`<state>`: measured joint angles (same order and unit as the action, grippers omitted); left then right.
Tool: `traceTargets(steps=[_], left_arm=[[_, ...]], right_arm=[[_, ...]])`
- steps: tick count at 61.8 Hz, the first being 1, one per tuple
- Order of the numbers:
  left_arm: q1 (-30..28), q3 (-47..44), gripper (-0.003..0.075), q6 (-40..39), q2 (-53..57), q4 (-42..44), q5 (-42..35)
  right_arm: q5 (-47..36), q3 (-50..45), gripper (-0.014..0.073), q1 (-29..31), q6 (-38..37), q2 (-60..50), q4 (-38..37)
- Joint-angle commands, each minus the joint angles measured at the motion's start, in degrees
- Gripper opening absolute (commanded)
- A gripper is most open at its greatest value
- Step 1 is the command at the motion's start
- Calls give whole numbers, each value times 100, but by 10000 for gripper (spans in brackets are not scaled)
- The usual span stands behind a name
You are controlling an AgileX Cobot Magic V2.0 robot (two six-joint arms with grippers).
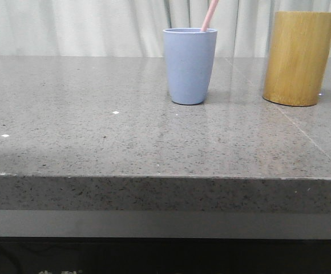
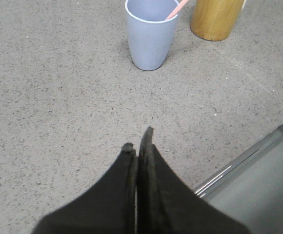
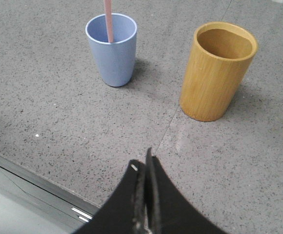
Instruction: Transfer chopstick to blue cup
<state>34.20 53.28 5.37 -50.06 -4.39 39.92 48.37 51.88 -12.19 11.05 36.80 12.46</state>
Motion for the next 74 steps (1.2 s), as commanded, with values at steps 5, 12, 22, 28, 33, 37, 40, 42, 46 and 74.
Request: traceTargets(steps=[5,12,22,28,33,37,40,42,46,74], left_arm=[[11,152,-19,-36,44,523,-314],[-111,-150,-19,-36,458,921,-703],[-1008,-1260,-19,-36,1615,825,-1673],[-1645,-2033,-19,-36,2356,789,-2192],[-2058,-2700,-19,-36,2926,712,-2513],[-2376,-3192,-19,-36,3435,605,-2733],[-2557,-3557,-19,-36,3781,535,-2909],[-2655,-3811,-19,-36,3971,439,-3049],[-2839,-4243,-19,-36,4369,274,-3362],[-2980,-5425,-19,-36,5169,-28,-4479]], right_arm=[[-399,144,-69,25,0,-1,-23],[-399,144,-69,25,0,-1,-18],[-399,144,-69,25,0,-1,-18],[-399,144,-69,25,0,-1,-18],[-399,144,-69,25,0,-1,-18],[-399,144,-69,25,0,-1,-18],[-399,144,-69,25,0,-1,-18],[-399,144,-69,25,0,-1,-18],[-399,144,-69,25,0,-1,-18],[-381,144,-69,25,0,19,-18]])
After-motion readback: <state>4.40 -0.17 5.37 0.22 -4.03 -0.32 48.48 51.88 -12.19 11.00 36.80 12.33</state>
